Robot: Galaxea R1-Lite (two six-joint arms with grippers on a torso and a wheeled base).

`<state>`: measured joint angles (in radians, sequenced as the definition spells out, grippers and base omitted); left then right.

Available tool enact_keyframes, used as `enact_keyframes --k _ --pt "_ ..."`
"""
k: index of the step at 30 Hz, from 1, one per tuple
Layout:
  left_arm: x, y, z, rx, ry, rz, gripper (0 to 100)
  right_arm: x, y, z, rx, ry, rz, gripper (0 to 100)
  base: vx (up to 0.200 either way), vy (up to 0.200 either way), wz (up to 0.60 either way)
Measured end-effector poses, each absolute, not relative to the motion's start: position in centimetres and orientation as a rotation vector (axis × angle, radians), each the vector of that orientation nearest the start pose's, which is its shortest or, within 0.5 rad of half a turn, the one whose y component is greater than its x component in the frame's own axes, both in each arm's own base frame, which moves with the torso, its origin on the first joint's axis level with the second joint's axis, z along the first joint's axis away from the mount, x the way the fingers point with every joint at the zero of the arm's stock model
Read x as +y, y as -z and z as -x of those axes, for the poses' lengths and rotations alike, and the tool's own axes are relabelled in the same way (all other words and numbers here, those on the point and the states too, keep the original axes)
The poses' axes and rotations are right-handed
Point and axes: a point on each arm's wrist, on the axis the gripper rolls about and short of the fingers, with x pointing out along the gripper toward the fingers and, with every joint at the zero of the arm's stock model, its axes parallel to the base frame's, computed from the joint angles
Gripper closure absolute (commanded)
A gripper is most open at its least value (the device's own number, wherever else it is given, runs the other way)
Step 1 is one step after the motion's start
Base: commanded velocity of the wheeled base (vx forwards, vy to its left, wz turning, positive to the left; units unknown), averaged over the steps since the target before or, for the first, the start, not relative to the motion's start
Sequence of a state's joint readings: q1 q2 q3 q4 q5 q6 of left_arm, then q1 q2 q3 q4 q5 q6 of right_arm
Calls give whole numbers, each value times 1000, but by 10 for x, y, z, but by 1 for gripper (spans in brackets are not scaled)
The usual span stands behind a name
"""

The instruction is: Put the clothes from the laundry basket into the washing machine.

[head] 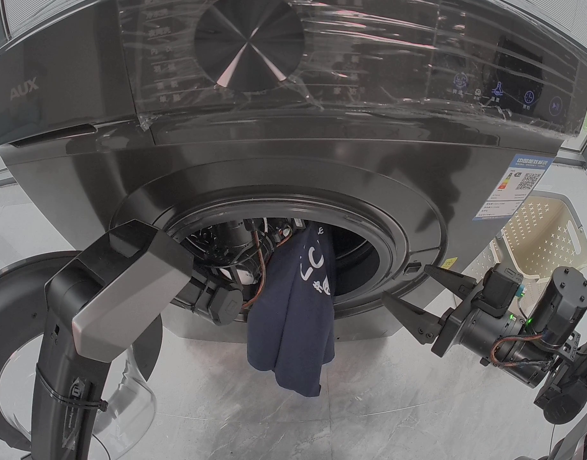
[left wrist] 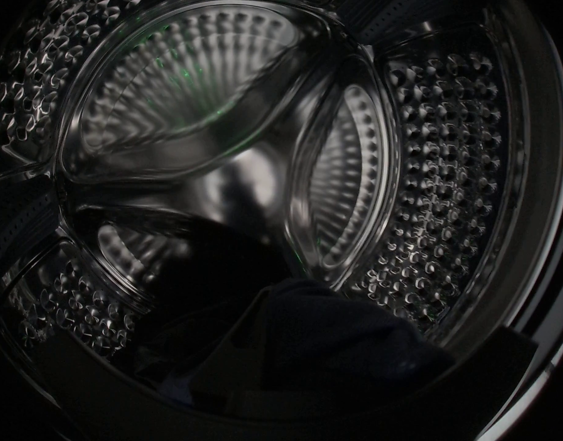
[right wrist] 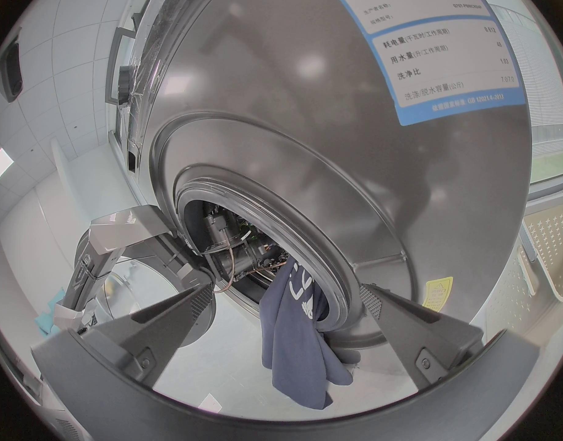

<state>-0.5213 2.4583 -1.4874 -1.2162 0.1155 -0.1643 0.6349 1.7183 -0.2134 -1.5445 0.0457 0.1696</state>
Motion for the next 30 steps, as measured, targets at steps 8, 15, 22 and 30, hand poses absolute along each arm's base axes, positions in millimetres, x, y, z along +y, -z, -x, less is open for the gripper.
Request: enact_keyframes --k 8,15,22,30 --pt "-242 -110 -440 -203 388 248 0 139 -131 -187 23 -680 -174 0 0 0 0" --pt "-247 -84 -423 -76 401 208 0 139 -131 -188 20 -679 -175 0 0 0 0" --pt "-250 -57 -382 135 493 136 0 139 -131 -188 19 -682 -175 0 0 0 0" --pt "-255 -46 -359 235 560 90 100 140 -133 -188 12 -684 -176 0 0 0 0"
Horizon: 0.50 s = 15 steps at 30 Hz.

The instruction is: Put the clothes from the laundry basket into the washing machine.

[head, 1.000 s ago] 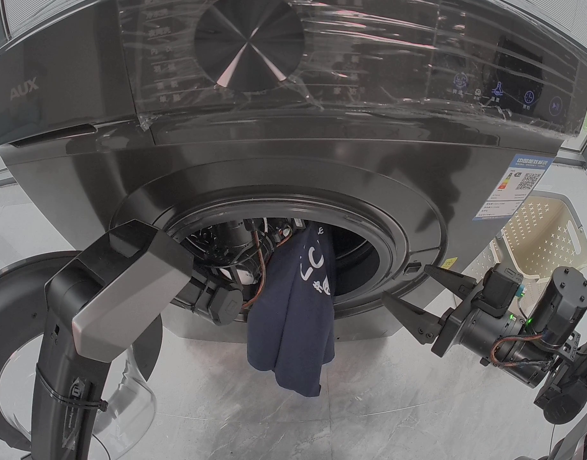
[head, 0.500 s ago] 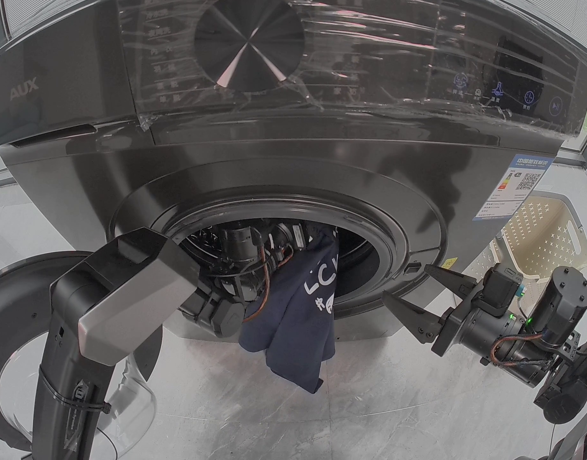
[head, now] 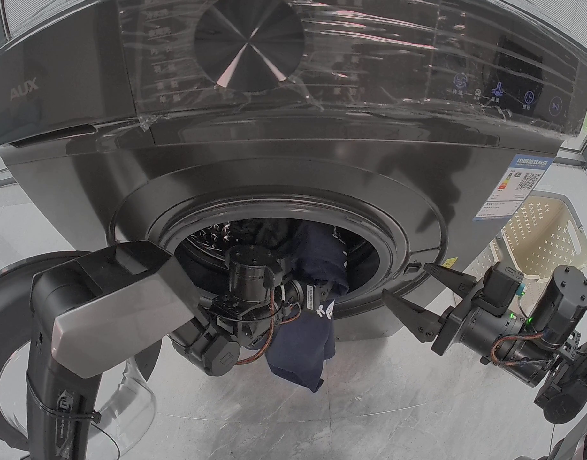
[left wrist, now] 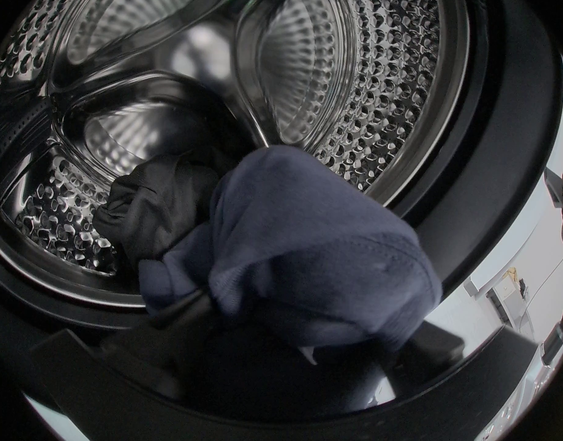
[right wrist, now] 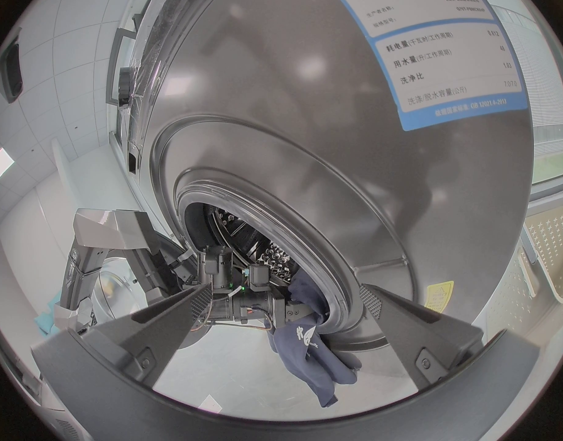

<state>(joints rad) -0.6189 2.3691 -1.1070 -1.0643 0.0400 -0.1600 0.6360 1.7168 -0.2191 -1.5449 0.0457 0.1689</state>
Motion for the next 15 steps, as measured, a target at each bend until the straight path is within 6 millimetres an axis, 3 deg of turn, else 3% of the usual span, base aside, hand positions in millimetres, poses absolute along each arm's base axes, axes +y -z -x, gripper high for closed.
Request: enact_keyframes --k 8,15 --pt "-258 -43 -367 214 550 97 100 140 -134 -187 7 -686 -176 0 0 0 0" --pt "-258 -69 -395 89 483 153 100 140 -134 -188 6 -685 -176 0 0 0 0"
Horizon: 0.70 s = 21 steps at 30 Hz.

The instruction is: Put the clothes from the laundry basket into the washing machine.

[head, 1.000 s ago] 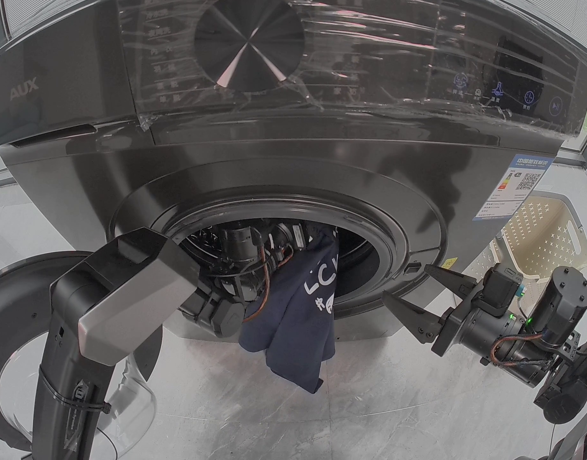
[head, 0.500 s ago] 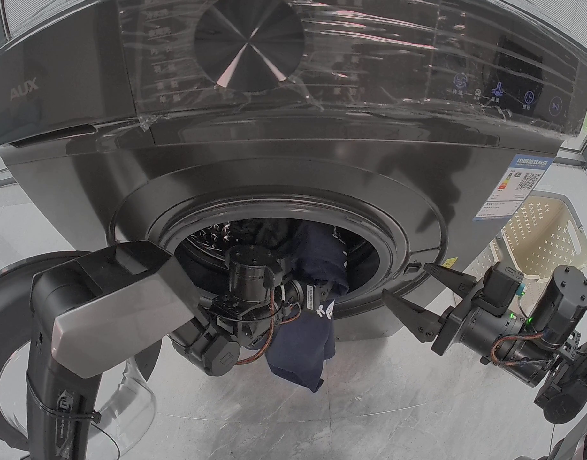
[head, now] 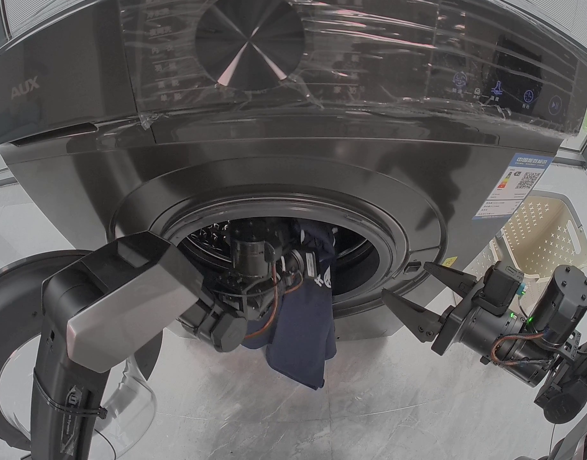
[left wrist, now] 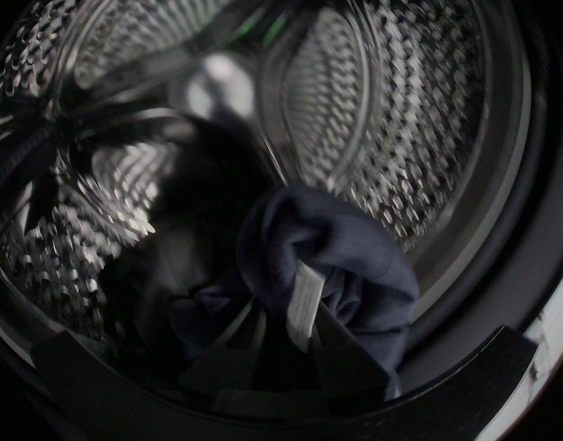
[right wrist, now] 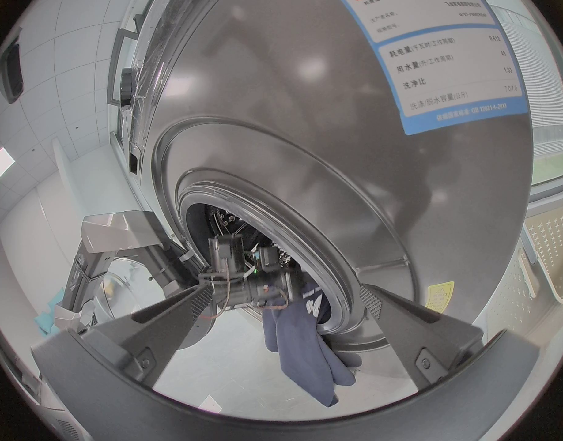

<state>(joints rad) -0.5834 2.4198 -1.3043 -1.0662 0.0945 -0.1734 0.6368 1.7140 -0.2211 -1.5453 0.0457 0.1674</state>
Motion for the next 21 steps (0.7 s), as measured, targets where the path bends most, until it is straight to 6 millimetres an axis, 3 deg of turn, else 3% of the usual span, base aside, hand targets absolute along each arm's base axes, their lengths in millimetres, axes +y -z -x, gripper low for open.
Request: enact_keyframes --k 8,9,12,16,21 --pt "-248 -107 -432 -86 390 244 100 141 -134 -187 6 -693 -179 0 0 0 0" --pt "-246 -109 -435 -96 380 250 0 141 -134 -187 6 -693 -179 0 0 0 0" --pt "-245 -113 -440 -124 368 263 0 142 -135 -187 5 -695 -180 0 0 0 0" --pt "-244 -104 -438 -86 362 256 0 142 -135 -187 3 -695 -180 0 0 0 0" --pt "-245 -87 -419 22 396 223 0 142 -135 -187 3 -694 -181 0 0 0 0"
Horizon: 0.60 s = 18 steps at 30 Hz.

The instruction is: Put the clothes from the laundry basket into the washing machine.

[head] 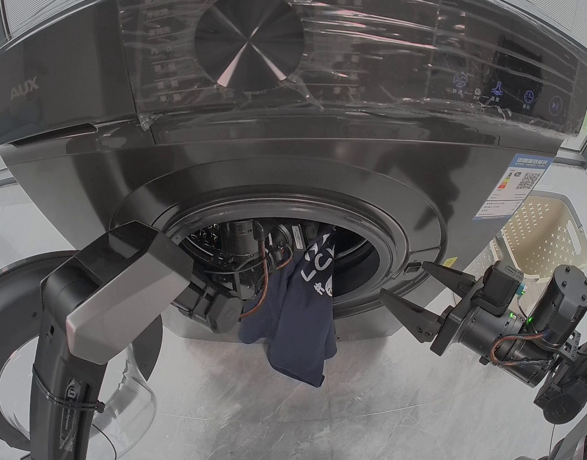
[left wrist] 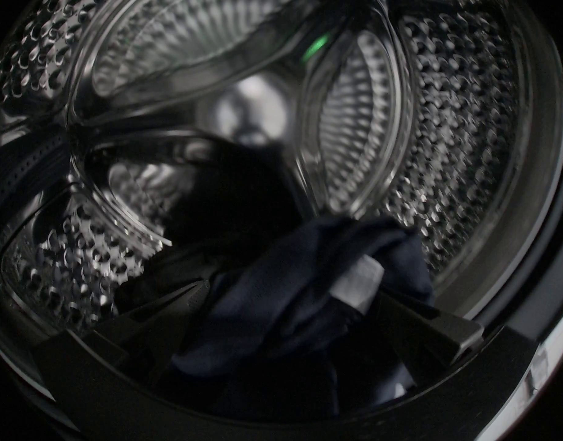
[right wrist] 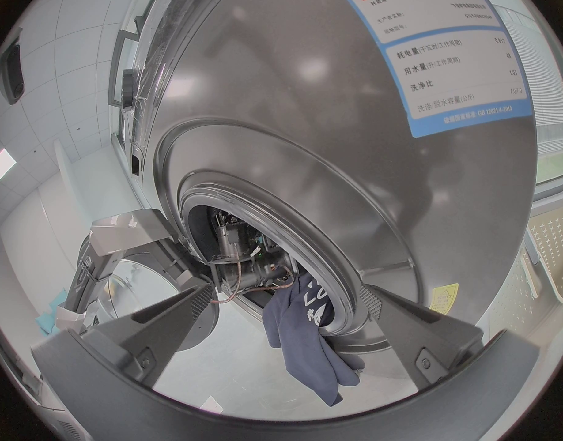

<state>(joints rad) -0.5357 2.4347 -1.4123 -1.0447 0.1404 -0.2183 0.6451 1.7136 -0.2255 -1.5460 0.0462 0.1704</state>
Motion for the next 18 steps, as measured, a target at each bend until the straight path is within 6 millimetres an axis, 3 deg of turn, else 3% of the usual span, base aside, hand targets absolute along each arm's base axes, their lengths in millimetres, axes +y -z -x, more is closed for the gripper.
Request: enact_keyframes --k 9,17,18 --pt "-244 -72 -361 224 553 159 0 142 -135 -187 0 -695 -181 0 0 0 0" --pt "-247 -59 -344 279 598 114 0 143 -136 -187 -2 -696 -181 0 0 0 0" --pt "-247 -57 -344 280 599 110 100 142 -136 -187 -4 -696 -182 0 0 0 0"
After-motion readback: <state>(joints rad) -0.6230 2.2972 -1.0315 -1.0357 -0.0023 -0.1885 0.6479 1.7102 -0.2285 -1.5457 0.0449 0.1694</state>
